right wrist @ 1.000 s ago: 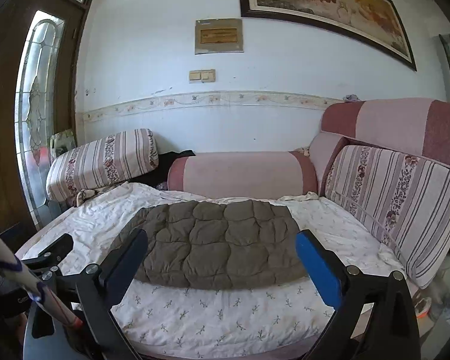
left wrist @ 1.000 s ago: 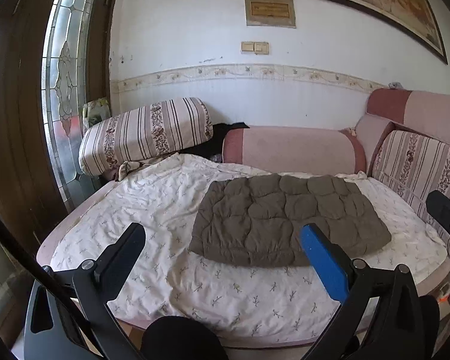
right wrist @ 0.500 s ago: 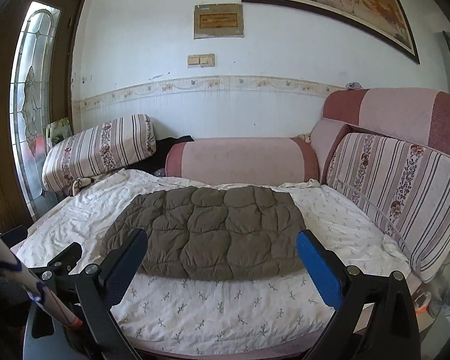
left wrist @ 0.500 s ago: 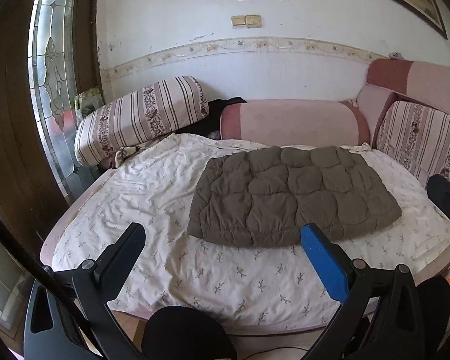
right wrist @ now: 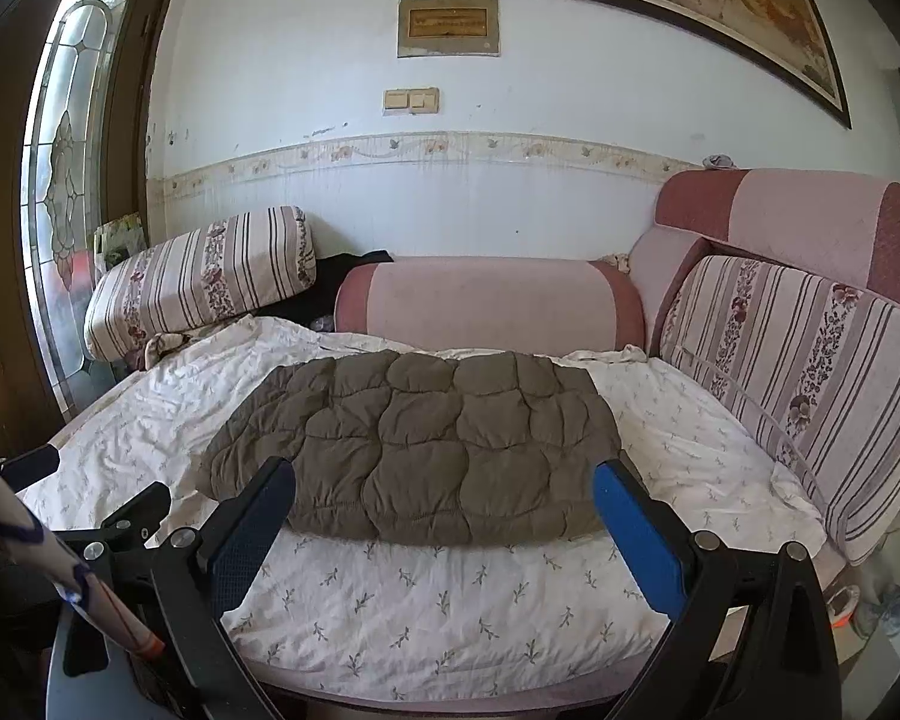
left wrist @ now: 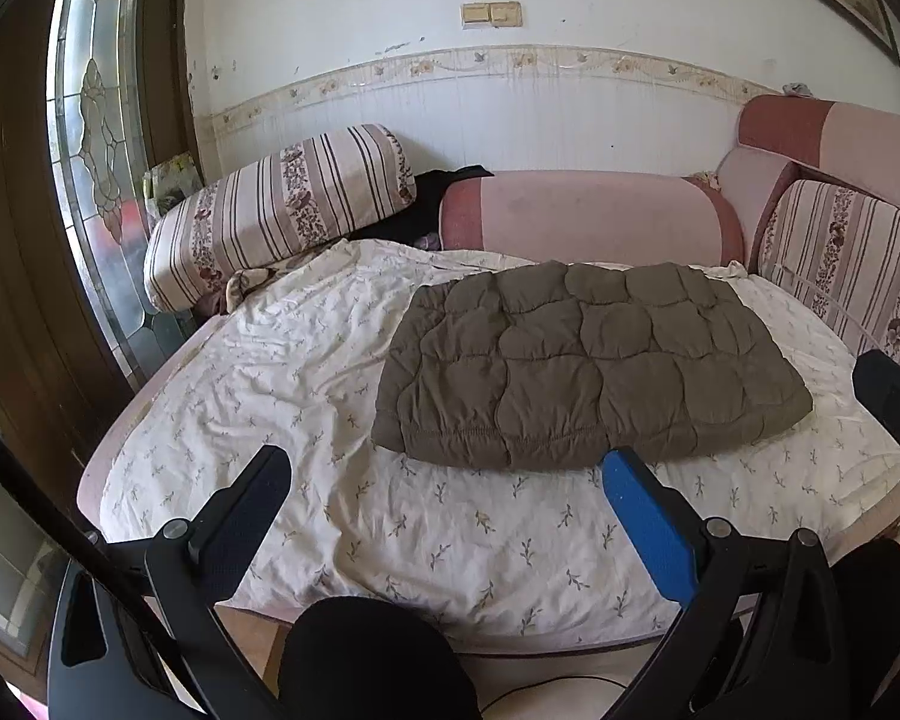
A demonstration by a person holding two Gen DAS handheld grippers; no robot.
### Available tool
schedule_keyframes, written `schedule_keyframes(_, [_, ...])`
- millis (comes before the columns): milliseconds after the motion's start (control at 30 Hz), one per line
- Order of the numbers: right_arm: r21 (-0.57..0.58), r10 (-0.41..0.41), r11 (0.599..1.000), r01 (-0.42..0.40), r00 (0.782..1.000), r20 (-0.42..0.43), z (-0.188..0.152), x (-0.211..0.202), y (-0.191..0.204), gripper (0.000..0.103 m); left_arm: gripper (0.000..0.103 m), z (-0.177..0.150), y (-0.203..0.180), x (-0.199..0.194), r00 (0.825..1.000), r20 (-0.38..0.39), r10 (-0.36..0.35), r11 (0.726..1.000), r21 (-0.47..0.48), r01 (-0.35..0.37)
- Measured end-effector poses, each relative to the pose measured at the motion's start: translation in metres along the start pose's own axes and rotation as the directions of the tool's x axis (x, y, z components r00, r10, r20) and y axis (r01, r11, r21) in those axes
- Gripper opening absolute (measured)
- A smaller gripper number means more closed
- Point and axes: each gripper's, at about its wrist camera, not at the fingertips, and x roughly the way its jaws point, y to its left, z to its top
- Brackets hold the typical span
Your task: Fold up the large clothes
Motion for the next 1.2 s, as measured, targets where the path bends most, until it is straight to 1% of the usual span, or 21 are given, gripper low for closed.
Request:
schedule_keyframes(533, [-0.002, 0.001, 1.0, -0.001, 1.0, -0.03, -0.008, 0.008, 0.0, 0.101, 0.103, -0.009, -0.001, 0.008, 1.0, -0.031, 0.001, 1.0, 0.019, -0.001])
schedule_keyframes(1200, [-0.003, -0.001, 1.0, 0.001, 0.999, -0.039, -0.012, 0.011, 0.0, 0.101, 0.103, -0.015, 0.001, 0.012, 0.999, -0.034, 0.001, 1.0, 0.009, -0.001])
